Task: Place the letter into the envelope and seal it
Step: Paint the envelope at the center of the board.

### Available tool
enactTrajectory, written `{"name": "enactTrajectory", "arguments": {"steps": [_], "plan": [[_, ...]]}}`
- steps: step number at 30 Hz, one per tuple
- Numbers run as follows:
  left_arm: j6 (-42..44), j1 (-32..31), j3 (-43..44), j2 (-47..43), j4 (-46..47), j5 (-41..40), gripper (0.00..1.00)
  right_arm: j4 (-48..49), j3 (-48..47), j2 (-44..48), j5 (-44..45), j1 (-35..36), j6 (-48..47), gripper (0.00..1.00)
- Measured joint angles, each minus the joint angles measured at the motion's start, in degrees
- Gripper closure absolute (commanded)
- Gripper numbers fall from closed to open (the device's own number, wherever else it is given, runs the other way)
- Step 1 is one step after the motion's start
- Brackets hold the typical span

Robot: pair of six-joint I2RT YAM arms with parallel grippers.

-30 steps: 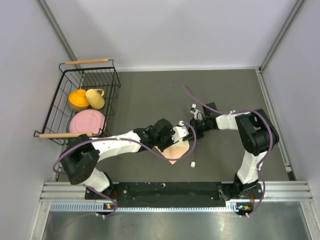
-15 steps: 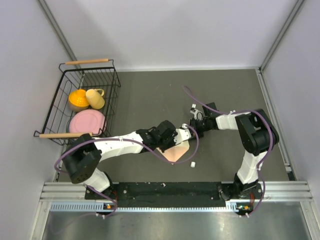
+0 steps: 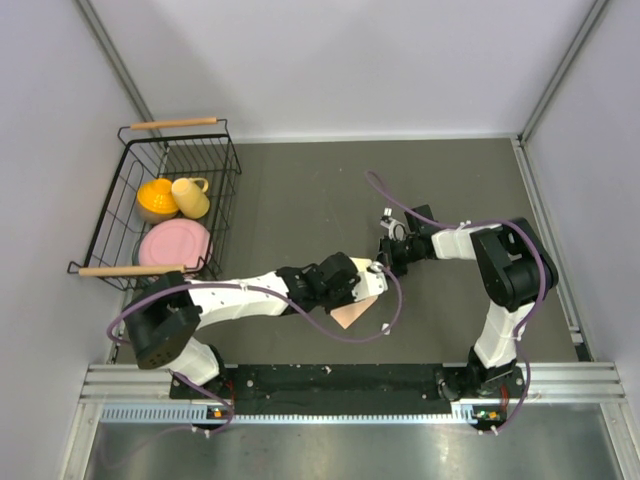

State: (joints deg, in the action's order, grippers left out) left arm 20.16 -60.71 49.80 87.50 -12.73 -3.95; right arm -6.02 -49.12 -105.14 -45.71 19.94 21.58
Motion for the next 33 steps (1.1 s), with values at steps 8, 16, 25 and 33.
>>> {"name": "enactTrajectory", "arguments": {"steps": [8, 16, 25, 33], "plan": [[1.95, 4.61, -0.07, 0.28, 0.63, -0.85, 1.0, -0.02, 0.0, 0.0, -0.02, -0.04, -0.02, 1.0], [2.45, 3.15, 0.31, 0.42, -0.24, -0.74, 1.0, -0.04, 0.0, 0.0, -0.04, -0.07, -0.04, 1.0], [1.36, 2.12, 0.7, 0.13, -1.33, 3.13, 1.0, -0.31, 0.0, 0.02, -0.09, -0.13, -0.07, 1.0], [2.21, 6.01, 1.86, 1.2, -1.29, 3.52, 1.0, -0.39, 0.0, 0.0, -0.11, -0.15, -0.07, 1.0]]}}
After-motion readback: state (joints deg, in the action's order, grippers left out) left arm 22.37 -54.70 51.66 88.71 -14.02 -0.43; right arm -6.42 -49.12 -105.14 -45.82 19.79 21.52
